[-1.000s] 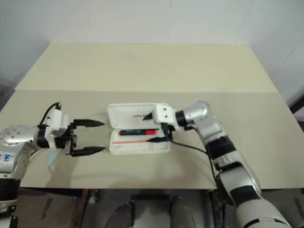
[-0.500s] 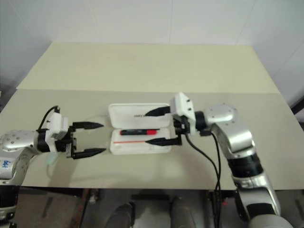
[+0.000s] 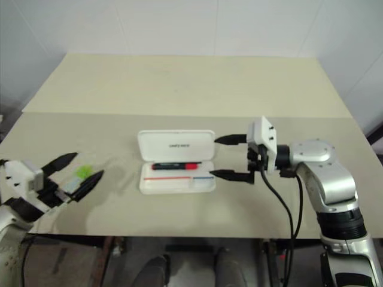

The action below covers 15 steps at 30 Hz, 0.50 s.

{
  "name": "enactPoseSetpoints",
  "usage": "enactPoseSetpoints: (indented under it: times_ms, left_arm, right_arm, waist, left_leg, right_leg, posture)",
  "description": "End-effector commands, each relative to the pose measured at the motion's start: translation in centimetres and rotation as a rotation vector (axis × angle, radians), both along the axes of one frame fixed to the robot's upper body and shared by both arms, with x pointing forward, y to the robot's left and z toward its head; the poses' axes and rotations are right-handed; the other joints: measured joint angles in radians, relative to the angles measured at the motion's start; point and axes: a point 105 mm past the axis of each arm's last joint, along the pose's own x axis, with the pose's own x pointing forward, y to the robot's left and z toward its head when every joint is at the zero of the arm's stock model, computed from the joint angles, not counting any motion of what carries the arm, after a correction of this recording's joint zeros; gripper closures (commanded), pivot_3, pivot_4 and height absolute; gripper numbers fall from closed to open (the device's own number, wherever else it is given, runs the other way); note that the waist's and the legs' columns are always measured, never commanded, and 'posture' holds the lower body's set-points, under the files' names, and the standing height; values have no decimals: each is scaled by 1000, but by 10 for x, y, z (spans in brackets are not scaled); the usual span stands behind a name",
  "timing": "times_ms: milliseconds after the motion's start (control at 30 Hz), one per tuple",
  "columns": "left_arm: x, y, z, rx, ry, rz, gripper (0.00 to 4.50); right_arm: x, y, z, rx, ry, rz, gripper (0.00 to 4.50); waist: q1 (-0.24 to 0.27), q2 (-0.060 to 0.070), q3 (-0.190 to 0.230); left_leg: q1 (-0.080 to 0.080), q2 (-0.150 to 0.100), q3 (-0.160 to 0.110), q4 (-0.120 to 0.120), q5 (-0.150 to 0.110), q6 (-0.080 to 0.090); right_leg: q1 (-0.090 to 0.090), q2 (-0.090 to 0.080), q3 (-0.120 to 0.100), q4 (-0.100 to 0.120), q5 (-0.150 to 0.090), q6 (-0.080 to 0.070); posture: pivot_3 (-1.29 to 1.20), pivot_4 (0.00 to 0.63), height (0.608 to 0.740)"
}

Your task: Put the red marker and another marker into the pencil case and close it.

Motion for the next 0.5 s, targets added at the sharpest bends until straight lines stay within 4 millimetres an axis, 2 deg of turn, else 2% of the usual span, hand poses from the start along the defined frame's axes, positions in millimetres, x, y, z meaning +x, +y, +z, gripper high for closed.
enactPoseSetpoints:
  times_ms: [33, 133, 233, 400, 500]
  left_arm:
    - [-10, 21, 7, 4, -38, 92, 0]
    - [-19, 47, -5, 42, -4, 212, 0]
    - [-25, 60, -24, -3, 55, 267, 0]
    - [-24, 61, -40, -34, 98, 260, 0]
    - [-16, 53, -56, -58, 151, 222, 0]
  right_arm:
    - [-1, 4, 6, 25, -34, 10, 32]
    - [0, 6, 5, 29, -30, 12, 32]
    - [-1, 7, 5, 29, -32, 8, 32]
    - [-3, 6, 5, 31, -32, -3, 32]
    - [-6, 6, 8, 35, -39, -11, 32]
  waist:
    - [5, 0, 0]
    - [10, 0, 0]
    - [11, 0, 0]
    - [13, -2, -1]
    - [13, -1, -1]
  left_leg:
    - [0, 0, 0, 0, 0, 0]
    - [0, 0, 0, 0, 0, 0]
    - [-1, 0, 0, 0, 0, 0]
    - [-1, 0, 1, -1, 0, 0]
    - [-1, 0, 1, -1, 0, 0]
  right_leg:
    - [0, 0, 0, 0, 0, 0]
    - [0, 0, 0, -2, 0, -1]
    - [1, 0, 0, -4, 0, -1]
    - [1, 0, 0, -7, 0, -2]
    - [2, 0, 0, -7, 1, -2]
  posture:
    - [0, 150, 740]
    - [0, 150, 740]
    - [0, 150, 740]
    - [0, 150, 740]
    - [0, 150, 740]
